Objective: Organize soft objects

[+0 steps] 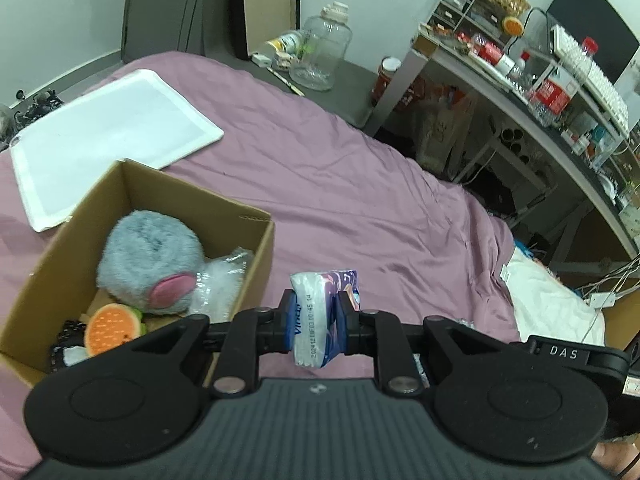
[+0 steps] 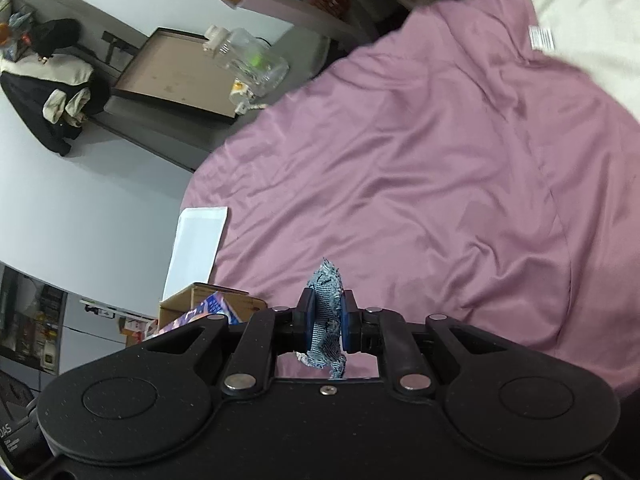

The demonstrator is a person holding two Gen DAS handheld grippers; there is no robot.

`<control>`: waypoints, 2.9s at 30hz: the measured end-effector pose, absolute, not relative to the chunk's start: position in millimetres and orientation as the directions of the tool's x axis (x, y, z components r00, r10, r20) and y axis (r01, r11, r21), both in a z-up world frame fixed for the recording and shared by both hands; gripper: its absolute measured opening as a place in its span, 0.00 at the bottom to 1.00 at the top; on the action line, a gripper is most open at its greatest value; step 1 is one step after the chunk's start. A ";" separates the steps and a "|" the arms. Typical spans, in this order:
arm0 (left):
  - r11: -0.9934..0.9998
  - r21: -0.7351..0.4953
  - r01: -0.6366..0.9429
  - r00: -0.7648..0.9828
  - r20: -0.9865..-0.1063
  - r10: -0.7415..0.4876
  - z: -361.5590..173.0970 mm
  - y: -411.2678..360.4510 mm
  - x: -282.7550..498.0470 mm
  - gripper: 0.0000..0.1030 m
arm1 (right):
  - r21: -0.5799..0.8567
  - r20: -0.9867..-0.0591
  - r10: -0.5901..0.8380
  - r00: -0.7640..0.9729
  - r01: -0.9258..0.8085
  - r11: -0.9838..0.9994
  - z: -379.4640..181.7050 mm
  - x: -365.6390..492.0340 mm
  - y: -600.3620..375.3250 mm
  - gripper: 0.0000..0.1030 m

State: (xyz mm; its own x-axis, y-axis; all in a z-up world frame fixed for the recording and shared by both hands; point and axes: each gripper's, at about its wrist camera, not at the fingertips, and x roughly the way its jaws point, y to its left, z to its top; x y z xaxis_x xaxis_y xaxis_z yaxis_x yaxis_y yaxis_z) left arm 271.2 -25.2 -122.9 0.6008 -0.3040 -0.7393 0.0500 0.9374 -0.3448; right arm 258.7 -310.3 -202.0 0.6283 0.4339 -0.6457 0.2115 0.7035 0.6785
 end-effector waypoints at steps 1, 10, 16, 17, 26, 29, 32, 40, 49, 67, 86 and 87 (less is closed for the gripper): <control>0.937 -0.347 0.050 0.609 -0.733 -0.304 -120.2 -21.3 268.3 0.18 | 0.673 -0.645 0.428 0.633 0.206 0.710 -198.5 257.4 -308.2 0.13; 0.938 -0.346 0.004 0.679 -0.688 -0.256 -103.3 23.8 249.2 0.18 | 0.638 -0.647 0.397 0.651 0.176 0.750 -173.9 250.5 -281.6 0.13; 0.938 -0.344 -0.030 0.702 -0.675 -0.226 -97.9 49.4 243.3 0.18 | 0.625 -0.649 0.394 0.651 0.161 0.764 -162.5 250.2 -261.1 0.13; 0.937 -0.347 -0.038 0.705 -0.674 -0.221 -97.7 54.1 242.7 0.18 | 0.624 -0.649 0.395 0.651 0.158 0.765 -161.3 250.6 -258.3 0.13; 0.932 -0.351 -0.093 0.675 -0.710 -0.201 -119.0 76.7 248.1 0.18 | 0.592 -0.654 0.383 0.652 0.127 0.796 -148.7 253.8 -219.3 0.13; 0.934 -0.347 -0.086 0.652 -0.728 -0.211 -126.3 77.2 249.7 0.19 | 0.586 -0.657 0.387 0.647 0.115 0.802 -146.1 255.4 -205.3 0.13; 0.939 -0.338 -0.066 0.632 -0.742 -0.223 -132.0 74.7 249.6 0.19 | 0.581 -0.658 0.393 0.642 0.101 0.808 -142.9 256.4 -191.2 0.13; 0.943 -0.329 -0.045 0.581 -0.777 -0.243 -141.5 78.2 250.2 0.27 | 0.565 -0.662 0.401 0.633 0.070 0.822 -136.2 260.9 -159.1 0.13; 0.919 -0.377 -0.118 0.589 -0.772 -0.240 -142.1 99.7 253.3 0.34 | 0.548 -0.667 0.413 0.620 0.032 0.836 -131.3 270.6 -124.9 0.13; 0.913 -0.391 -0.116 0.584 -0.771 -0.256 -143.9 105.9 259.6 0.52 | 0.521 -0.693 0.365 0.622 0.081 0.850 -134.6 256.7 -135.4 0.42; 0.987 -0.159 0.025 0.603 -0.785 -0.141 -100.7 46.3 224.0 0.85 | 0.492 -0.681 0.290 0.672 0.126 0.862 -123.9 210.7 -195.1 0.74; 0.988 -0.152 0.029 0.601 -0.787 -0.139 -99.2 43.8 221.5 0.85 | 0.490 -0.681 0.289 0.673 0.126 0.862 -122.8 207.9 -198.7 0.77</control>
State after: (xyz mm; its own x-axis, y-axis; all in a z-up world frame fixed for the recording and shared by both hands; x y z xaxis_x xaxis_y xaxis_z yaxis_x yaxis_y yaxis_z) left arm 221.5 43.8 -99.2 0.6007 -0.1391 -0.7873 0.0292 0.9879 -0.1523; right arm 207.9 -198.7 -122.8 0.6734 0.2886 -0.6806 0.1262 0.8623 0.4905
